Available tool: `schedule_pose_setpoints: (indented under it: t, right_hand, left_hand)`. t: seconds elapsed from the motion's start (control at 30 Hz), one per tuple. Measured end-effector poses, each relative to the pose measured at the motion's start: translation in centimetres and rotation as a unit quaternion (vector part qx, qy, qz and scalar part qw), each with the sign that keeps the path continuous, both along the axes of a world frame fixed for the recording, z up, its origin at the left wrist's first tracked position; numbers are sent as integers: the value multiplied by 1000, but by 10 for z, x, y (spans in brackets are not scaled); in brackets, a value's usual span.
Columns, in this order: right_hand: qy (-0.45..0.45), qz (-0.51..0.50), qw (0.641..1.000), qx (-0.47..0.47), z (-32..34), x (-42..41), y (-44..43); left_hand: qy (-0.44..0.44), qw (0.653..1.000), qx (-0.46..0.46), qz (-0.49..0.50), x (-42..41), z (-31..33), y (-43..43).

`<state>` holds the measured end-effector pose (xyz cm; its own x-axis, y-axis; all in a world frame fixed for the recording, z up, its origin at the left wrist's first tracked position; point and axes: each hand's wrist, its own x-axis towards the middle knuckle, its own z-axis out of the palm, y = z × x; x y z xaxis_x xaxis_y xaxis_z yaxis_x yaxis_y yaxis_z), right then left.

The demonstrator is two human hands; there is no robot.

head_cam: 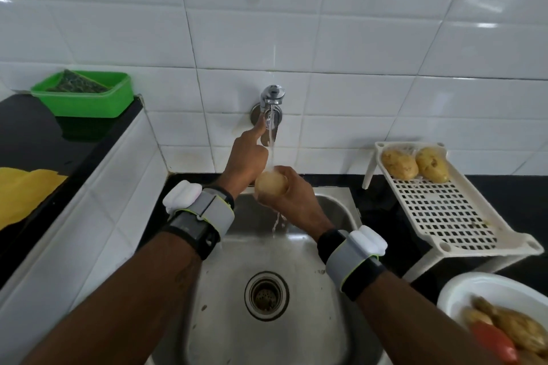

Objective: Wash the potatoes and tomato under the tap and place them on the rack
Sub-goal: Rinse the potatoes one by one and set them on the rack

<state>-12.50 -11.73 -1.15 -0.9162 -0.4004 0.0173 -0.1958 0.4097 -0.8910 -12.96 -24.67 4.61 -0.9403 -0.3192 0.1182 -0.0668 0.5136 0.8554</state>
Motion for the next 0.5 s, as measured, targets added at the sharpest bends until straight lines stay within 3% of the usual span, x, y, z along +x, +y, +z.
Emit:
schedule_pose_setpoints:
  t: [0.17,0.37,0.5]
  right_hand:
    - [18,-2,1000,10,4,2,1]
    - [50,24,998,36,14,8,5]
    - [53,61,994,68,21,16,5]
  left_hand:
    - [-53,997,-5,-60,15,-9,-8]
    - [-146,975,155,-69,46,-41,0]
    - [-146,946,282,-65,63,-43,5]
